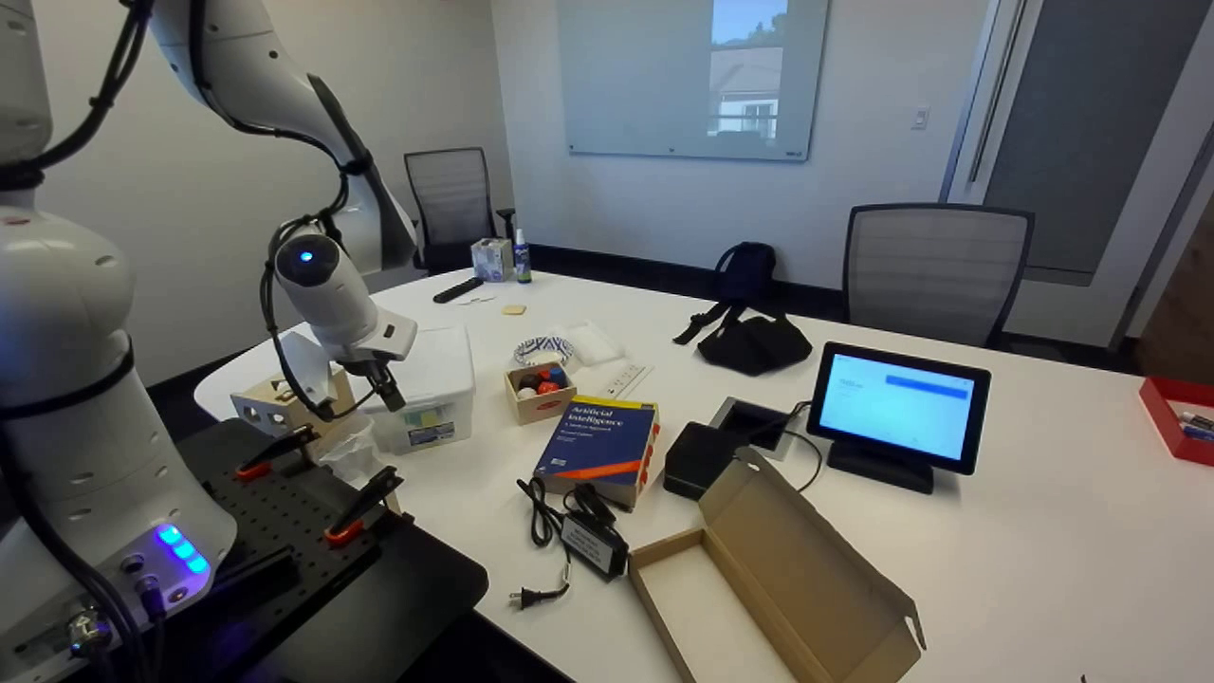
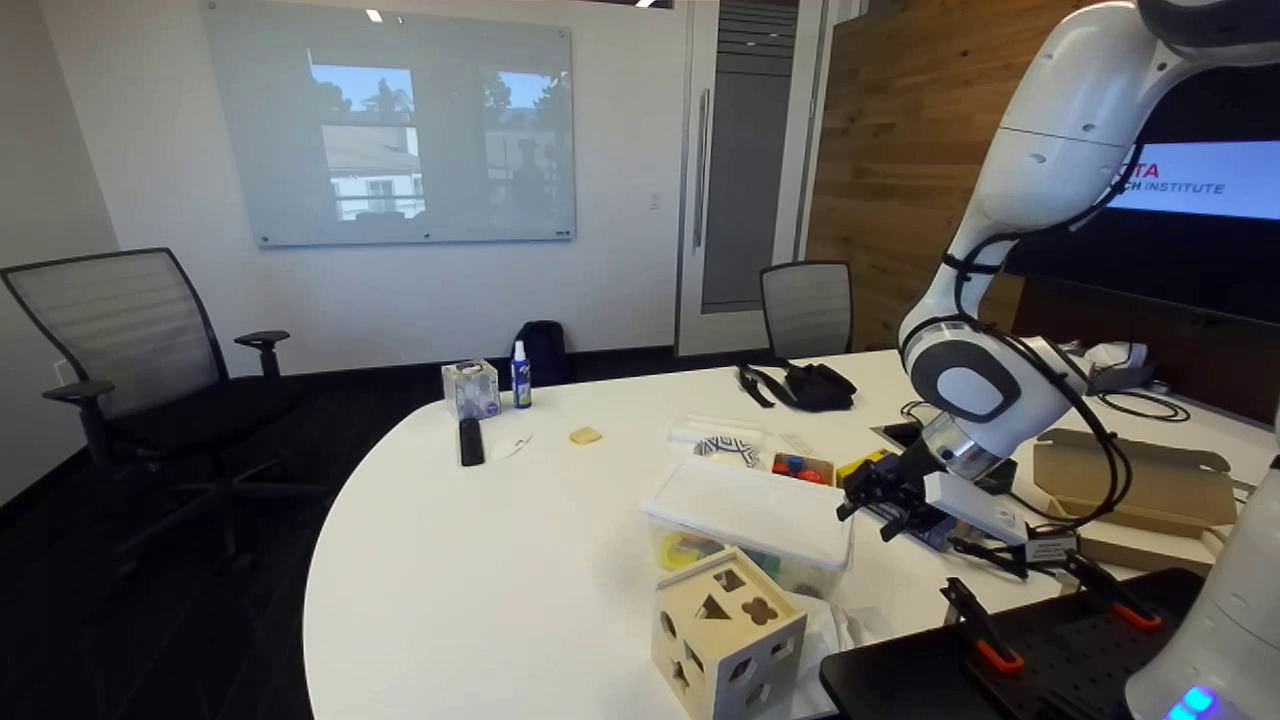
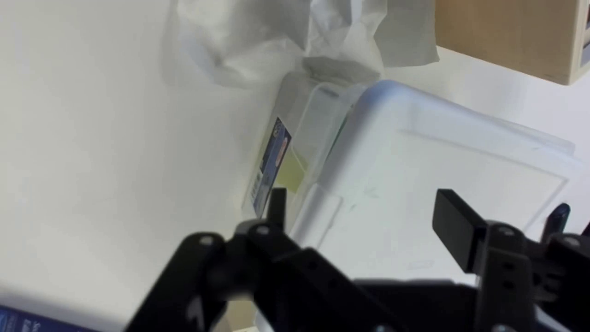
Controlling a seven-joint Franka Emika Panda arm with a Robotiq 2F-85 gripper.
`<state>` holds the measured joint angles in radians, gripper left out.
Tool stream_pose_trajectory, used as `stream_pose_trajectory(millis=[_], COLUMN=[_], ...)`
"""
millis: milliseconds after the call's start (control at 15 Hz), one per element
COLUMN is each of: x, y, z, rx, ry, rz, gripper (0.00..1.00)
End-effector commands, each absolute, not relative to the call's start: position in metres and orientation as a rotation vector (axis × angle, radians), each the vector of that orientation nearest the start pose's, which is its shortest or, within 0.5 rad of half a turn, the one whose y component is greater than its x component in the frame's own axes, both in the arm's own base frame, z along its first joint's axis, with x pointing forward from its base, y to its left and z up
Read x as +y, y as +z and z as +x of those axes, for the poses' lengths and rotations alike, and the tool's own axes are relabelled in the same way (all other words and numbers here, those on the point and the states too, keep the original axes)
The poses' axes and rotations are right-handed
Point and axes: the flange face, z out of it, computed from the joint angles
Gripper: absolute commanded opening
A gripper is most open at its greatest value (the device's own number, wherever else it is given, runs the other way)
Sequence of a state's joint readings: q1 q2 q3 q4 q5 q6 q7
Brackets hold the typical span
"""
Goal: Place the white lid on the tote
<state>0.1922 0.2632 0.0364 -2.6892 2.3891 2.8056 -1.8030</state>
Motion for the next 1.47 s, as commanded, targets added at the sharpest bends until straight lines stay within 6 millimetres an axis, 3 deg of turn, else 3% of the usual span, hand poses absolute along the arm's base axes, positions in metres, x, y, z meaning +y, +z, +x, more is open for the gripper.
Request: stream_pose_trajectory(millis=[0,200,800,1067,1400], x=[0.039,0.039,0.080,0.080,0.071], y=[0.123,0.124,0.128,0.118,0.097], z=[0.311,0.320,0.372,0.384,0.382], rx=[0.467,0.455,0.028,-0.055,-0.108], ry=[-0.401,-0.395,-0.346,-0.324,-0.241], rz=[-2.729,-2.729,-2.741,-2.783,-2.849], gripper=[1.00,1.00,1.00,1.00,1.00])
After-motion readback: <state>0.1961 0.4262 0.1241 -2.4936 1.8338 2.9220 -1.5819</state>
